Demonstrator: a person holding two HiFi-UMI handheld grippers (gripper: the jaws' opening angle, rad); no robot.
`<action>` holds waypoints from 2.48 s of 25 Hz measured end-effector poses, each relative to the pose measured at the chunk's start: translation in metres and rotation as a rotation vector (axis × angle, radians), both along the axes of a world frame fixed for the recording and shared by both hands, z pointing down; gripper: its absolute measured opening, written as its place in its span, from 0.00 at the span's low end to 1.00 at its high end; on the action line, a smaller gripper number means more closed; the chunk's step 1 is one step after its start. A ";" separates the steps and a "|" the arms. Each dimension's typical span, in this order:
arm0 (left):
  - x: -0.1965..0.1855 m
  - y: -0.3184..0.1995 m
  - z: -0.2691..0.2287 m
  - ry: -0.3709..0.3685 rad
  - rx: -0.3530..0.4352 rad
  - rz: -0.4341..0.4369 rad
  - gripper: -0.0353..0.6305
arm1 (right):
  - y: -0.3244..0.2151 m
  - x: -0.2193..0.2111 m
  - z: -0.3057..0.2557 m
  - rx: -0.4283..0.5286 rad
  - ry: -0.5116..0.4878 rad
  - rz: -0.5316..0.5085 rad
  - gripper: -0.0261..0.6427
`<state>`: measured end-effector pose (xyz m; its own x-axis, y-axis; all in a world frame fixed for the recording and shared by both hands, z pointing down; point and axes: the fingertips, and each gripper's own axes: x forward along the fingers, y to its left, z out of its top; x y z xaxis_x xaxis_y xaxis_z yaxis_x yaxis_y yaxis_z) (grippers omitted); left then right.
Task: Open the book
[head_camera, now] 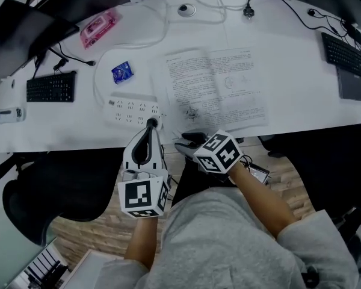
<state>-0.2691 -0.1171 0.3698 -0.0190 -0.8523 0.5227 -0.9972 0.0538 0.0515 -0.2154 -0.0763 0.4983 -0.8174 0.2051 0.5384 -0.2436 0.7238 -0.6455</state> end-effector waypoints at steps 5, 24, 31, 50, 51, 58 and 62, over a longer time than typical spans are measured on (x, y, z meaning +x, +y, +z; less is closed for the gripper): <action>0.010 -0.004 -0.002 -0.004 0.005 0.025 0.06 | 0.012 0.005 -0.005 0.007 -0.020 -0.027 0.27; 0.087 -0.003 -0.052 -0.048 0.127 0.159 0.06 | -0.052 0.159 -0.109 0.262 -0.078 0.341 0.11; 0.122 0.023 -0.077 -0.070 0.195 0.194 0.07 | -0.051 0.245 -0.175 0.465 -0.093 0.475 0.11; 0.182 0.106 -0.125 -0.065 0.324 0.246 0.07 | 0.006 0.367 -0.256 0.742 -0.140 0.768 0.11; 0.184 0.107 -0.127 -0.065 0.328 0.245 0.07 | 0.007 0.368 -0.257 0.745 -0.141 0.770 0.11; 0.190 0.115 -0.133 -0.070 0.347 0.240 0.07 | 0.014 0.375 -0.258 0.746 -0.153 0.766 0.11; 0.195 0.118 -0.131 -0.070 0.343 0.247 0.07 | 0.017 0.376 -0.259 0.765 -0.144 0.758 0.11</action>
<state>-0.0741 0.0012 0.2385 0.1821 -0.9599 0.2133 -0.9798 -0.1954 -0.0433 0.1605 -0.0593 0.2393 -0.6558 -0.7286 0.1978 -0.7547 0.6397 -0.1458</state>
